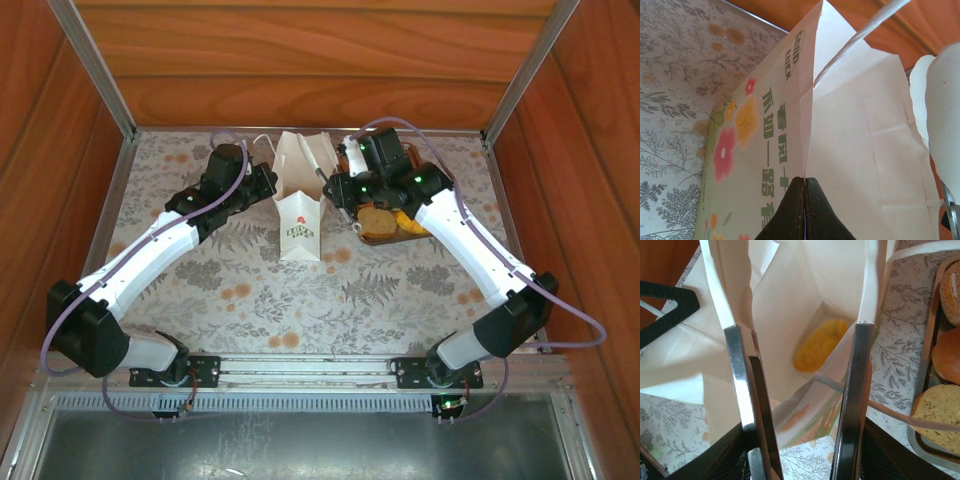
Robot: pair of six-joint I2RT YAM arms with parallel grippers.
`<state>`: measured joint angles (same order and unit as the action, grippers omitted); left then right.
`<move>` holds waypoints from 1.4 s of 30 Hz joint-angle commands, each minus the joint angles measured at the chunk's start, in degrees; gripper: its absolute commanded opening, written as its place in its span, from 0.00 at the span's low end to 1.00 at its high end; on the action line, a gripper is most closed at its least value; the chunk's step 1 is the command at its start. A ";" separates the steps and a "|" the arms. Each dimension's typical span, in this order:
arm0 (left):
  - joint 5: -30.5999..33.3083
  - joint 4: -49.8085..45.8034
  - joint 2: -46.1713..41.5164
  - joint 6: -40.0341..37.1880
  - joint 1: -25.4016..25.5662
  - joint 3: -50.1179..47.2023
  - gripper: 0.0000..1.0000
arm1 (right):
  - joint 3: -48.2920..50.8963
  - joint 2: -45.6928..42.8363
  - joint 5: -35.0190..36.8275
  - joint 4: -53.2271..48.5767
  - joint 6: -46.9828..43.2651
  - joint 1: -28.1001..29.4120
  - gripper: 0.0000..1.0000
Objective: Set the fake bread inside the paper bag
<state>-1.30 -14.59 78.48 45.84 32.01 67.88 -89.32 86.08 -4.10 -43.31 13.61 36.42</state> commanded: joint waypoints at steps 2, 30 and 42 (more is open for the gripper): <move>0.94 1.02 -0.13 -0.94 0.49 0.28 0.00 | -2.21 -2.80 -1.11 2.21 0.36 0.49 0.54; 5.78 0.88 -1.56 -5.20 0.51 0.08 0.38 | -13.65 -14.74 3.23 -10.84 -2.89 -3.80 0.52; 11.77 0.81 -9.12 -9.76 0.36 -4.77 0.61 | -9.32 -18.02 -2.39 -12.94 -1.55 -17.34 0.52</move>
<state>7.53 -14.11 71.46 38.37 32.08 64.60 -99.94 68.16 -3.88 -56.69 12.10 21.71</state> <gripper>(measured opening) 0.605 0.520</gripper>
